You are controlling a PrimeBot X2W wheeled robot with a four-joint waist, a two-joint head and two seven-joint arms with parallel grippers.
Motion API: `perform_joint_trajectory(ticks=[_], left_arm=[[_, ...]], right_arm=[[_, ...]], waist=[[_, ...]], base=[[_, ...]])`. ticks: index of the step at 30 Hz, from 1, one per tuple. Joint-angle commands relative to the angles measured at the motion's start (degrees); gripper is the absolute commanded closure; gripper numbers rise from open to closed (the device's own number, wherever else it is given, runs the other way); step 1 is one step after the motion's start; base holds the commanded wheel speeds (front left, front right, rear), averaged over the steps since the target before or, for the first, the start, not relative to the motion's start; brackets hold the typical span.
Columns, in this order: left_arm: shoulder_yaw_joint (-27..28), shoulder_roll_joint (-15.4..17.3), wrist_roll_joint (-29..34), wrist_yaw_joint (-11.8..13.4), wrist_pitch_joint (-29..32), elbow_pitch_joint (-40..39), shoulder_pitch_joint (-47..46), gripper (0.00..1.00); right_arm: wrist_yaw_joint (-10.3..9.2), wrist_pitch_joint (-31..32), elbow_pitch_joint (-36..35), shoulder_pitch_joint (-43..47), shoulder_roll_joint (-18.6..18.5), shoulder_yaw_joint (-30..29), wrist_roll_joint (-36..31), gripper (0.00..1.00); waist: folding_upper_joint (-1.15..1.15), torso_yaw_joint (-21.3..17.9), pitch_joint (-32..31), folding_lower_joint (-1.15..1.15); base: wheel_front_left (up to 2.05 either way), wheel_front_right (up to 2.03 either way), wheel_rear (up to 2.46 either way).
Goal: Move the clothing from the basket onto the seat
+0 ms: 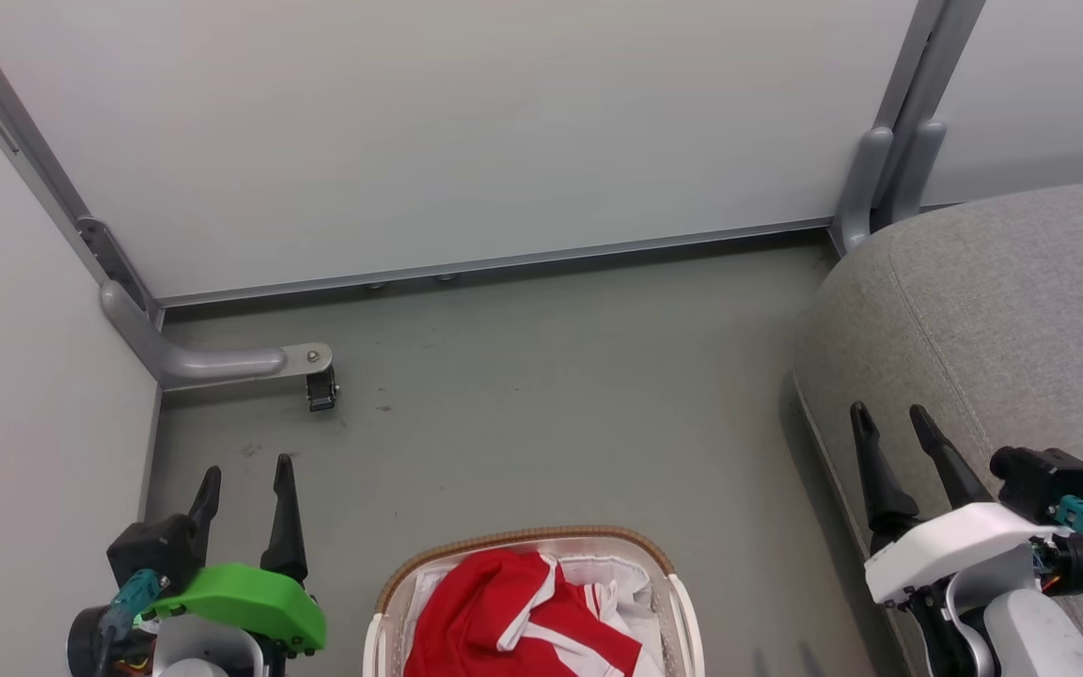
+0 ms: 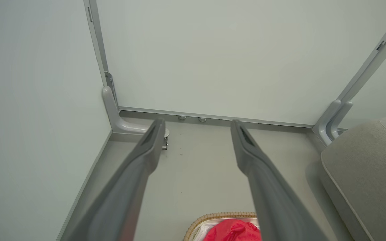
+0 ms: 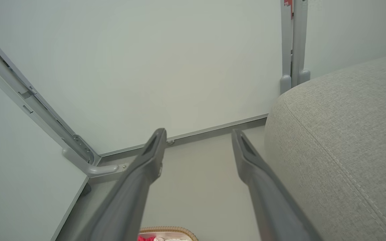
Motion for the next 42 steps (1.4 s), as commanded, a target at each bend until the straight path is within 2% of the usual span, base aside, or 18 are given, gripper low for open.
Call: perform_joint_trajectory(ticks=[1,17,26,33,42], left_arm=[[-0.01,-0.06,1.68,0.35,-0.51,-0.40,0.24,0.00],[0.44,-0.98,9.09,1.05,-2.52,0.50,0.61,0.00],[0.54,-1.61,12.75,0.47,-3.43,0.70,1.39,0.00],[0.09,-2.32,14.81,-0.80,-4.19,2.10,-1.39,0.00],[-2.46,-2.81,15.18,-2.88,-4.76,8.49,-6.72,0.00]], right_arm=[[0.01,-0.53,-0.07,0.32,-0.28,0.17,-1.49,0.00],[0.02,-2.48,0.44,0.11,0.06,0.30,-8.95,0.00],[0.02,-3.44,0.97,0.47,0.44,0.52,-12.35,0.00],[0.01,-4.20,-0.15,-2.41,0.04,1.15,-14.69,0.00],[0.01,-4.78,-1.17,-6.11,0.27,1.53,-16.70,0.00]], waist=[[0.00,-0.01,0.06,0.00],[0.00,0.21,0.40,0.00],[0.00,0.13,0.86,0.00],[0.00,-0.76,6.19,0.00],[0.00,-3.32,15.38,0.00]], base=[[0.00,0.00,0.00],[0.00,0.00,0.00],[0.00,0.00,0.00],[0.00,0.00,0.00],[0.00,0.00,0.00]])
